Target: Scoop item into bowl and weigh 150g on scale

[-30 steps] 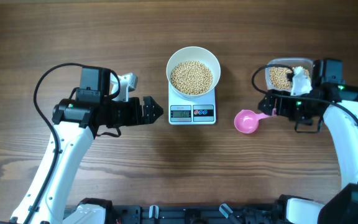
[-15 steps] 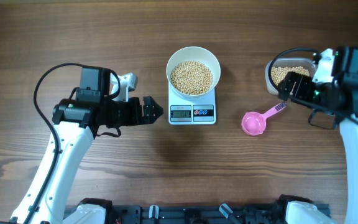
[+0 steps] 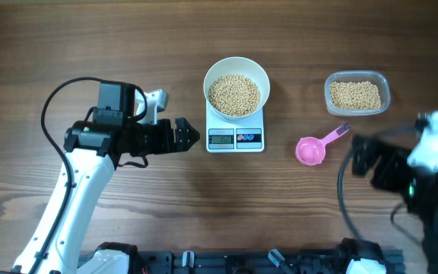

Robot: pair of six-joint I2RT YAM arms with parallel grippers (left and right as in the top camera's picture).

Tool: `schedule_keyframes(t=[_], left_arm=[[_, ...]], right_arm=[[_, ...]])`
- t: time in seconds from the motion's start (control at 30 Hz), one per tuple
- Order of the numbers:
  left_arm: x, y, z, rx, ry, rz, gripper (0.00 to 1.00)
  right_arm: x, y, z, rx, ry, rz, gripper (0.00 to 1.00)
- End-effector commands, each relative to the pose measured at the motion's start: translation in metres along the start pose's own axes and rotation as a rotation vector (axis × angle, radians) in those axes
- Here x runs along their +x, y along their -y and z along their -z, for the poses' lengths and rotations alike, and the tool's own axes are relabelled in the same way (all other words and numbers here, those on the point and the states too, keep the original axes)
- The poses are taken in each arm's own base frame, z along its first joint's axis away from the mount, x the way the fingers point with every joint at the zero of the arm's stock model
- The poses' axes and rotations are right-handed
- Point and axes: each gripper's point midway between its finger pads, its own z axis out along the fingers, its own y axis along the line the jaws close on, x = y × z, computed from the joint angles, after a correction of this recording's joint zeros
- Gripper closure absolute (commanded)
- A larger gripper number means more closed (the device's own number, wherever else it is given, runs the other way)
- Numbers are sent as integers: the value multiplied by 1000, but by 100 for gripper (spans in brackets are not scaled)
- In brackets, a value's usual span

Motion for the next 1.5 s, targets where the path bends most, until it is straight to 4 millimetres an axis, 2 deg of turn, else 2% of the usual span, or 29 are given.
schedule_keyframes(t=[0.0,0.1,0.3,0.43,0.6,0.97,1.1,1.3,1.47], left_arm=[[-5,7,4,18,15,-14,0],[-6,7,4,18,15,-14,0],[-6,7,4,18,15,-14,0],[-5,7,4,18,15,-14,0],[-6,7,4,18,15,-14,0],[-6,7,4,18,15,-14,0],[-6,7,4,18,15,-14,0],[-6,7,4,18,15,-14,0],[-5,7,4,18,15,-14,0]], right_arm=[[13,-5,25,-21,42,-2,0],[26,-5,34,-20,28,-51,0],[65,3,36,28,-123,-274,0],[70,4,36,41,-140,-372,0],[79,5,38,58,-176,-385,0],[74,22,38,149,-135,-351,0],[66,21,36,133,-104,-305,0],[34,4,20,3,59,-112,0],[22,-19,-2,-138,205,74,0]])
